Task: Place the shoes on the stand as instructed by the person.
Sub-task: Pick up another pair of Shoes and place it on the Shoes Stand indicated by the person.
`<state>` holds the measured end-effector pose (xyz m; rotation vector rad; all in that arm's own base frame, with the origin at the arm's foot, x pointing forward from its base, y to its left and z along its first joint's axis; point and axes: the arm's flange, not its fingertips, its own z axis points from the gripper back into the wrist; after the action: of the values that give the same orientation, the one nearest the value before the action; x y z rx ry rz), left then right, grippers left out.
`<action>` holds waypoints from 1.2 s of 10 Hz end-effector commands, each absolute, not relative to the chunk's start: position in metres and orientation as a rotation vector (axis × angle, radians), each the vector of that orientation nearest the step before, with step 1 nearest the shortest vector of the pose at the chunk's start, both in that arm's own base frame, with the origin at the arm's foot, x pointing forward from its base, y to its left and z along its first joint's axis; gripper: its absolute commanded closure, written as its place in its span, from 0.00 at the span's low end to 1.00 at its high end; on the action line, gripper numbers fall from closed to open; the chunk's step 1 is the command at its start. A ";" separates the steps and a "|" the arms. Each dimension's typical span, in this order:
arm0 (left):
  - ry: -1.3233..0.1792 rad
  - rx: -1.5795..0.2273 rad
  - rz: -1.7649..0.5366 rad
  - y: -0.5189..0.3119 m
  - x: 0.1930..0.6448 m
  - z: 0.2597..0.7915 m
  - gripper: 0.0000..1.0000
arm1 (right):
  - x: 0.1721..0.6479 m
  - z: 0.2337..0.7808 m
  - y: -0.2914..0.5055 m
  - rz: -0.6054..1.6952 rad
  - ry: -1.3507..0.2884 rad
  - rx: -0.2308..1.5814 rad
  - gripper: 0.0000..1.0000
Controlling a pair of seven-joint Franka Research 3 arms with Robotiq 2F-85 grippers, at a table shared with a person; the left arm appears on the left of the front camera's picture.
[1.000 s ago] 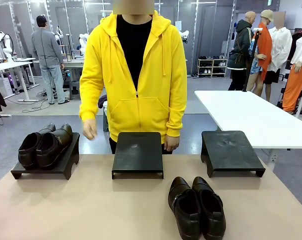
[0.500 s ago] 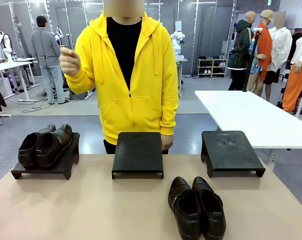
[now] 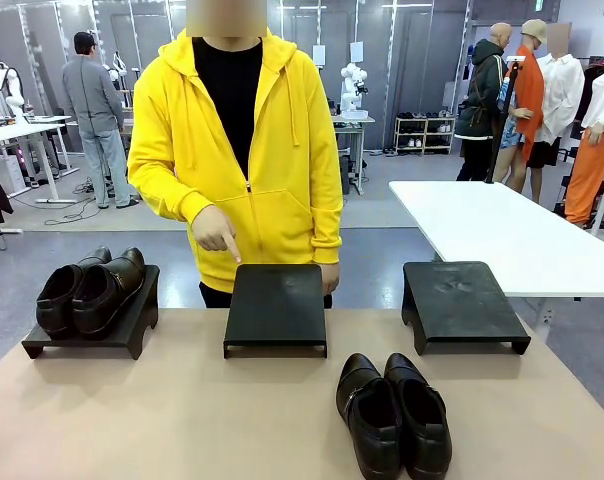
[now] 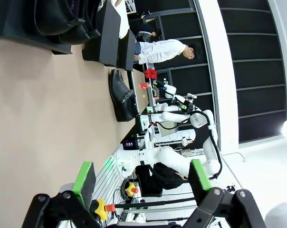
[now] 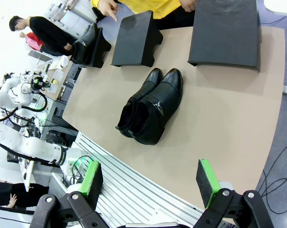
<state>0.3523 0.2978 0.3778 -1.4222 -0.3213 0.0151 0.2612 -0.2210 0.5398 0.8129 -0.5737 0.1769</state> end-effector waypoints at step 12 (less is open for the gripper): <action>-0.320 -1.419 0.014 0.295 0.349 0.380 0.00 | 0.246 0.616 -0.085 0.235 -0.479 0.614 0.00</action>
<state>0.3523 0.2976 0.3778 -1.4225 -0.3212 0.0145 0.2440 -0.1142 0.6157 0.6661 -0.5376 0.2530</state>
